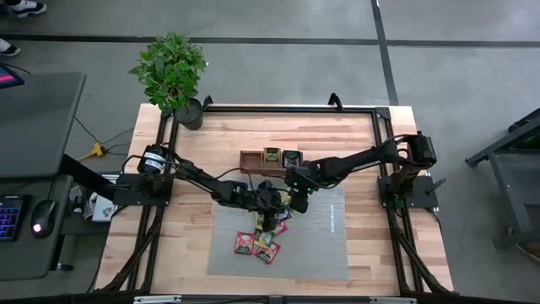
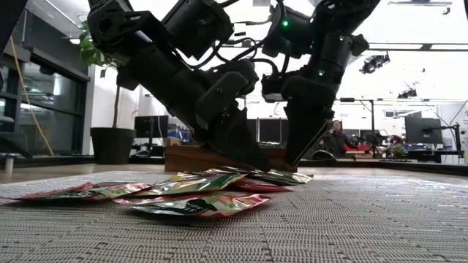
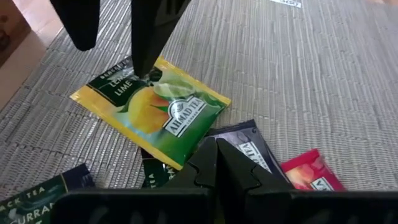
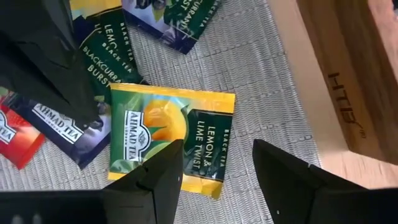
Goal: Pick & Place Tea
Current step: Put the yellow tea bag into the middle section of the wooden organizer
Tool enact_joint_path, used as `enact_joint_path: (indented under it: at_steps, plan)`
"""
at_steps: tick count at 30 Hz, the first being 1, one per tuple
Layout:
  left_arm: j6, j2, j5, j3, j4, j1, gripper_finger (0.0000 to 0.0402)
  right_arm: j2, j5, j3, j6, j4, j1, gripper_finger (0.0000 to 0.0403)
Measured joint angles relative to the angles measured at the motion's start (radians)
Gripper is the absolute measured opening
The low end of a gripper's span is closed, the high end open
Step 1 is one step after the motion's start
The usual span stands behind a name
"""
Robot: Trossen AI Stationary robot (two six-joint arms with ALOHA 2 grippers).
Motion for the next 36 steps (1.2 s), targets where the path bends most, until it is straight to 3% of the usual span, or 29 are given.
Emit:
enact_joint_path:
  at_steps: [31, 36]
  plan:
    - [0.045, -0.001, -0.004, 0.0, -0.016, 0.0, 0.0001, 0.019, 0.043, 0.0, 0.088, 0.008, 0.008, 0.0188]
    - [0.045, -0.001, -0.004, 0.0, -0.016, 0.0, 0.0001, 0.019, 0.017, -0.071, 0.134, 0.116, 0.008, 0.0188]
